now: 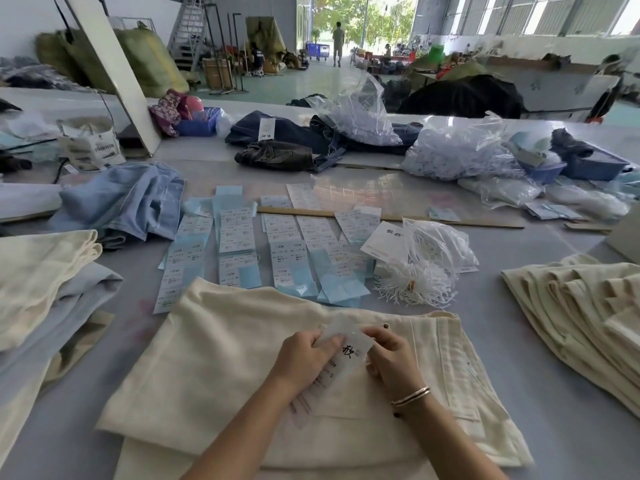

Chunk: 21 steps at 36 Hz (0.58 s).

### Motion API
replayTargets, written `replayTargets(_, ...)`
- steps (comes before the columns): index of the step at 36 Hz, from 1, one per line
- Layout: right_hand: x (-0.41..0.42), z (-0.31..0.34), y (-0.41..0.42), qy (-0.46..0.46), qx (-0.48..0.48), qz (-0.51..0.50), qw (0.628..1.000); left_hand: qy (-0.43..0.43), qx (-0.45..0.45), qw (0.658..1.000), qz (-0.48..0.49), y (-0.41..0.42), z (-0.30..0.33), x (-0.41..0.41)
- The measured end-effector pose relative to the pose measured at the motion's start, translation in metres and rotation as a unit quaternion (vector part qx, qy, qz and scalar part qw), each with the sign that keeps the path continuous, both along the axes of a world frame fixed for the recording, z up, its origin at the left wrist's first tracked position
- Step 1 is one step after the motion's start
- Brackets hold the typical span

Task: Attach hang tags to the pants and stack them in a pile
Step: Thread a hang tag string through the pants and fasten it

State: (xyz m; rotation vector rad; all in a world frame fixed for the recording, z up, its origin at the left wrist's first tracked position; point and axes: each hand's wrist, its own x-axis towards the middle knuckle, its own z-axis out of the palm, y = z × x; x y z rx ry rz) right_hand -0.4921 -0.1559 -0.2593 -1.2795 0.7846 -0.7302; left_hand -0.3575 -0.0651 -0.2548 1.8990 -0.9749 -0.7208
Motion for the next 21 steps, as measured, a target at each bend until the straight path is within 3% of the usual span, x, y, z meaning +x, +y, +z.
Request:
replayTargets(4, -0.001, -0.001, 0.0, 0.01, -0.047, 0.013, 0.999, -0.107, -0.067, 0.99, 0.068, -0.002, -0.001, -0.01)
replayTargets(8, 0.0, -0.002, 0.0, 0.01, -0.069, 0.024, 0.997, -0.234, -0.18, 0.955, 0.042, -0.002, 0.005, -0.018)
replayTargets(13, 0.0, -0.003, 0.0, 0.017, -0.077, 0.025, 0.997, -0.219, -0.199, 0.955, 0.028, -0.001, 0.006, -0.021)
replayTargets(21, -0.003, -0.005, 0.001, 0.056, -0.131, 0.032, 0.989, -0.17, -0.15, 0.973, 0.044, -0.004, 0.006, -0.018)
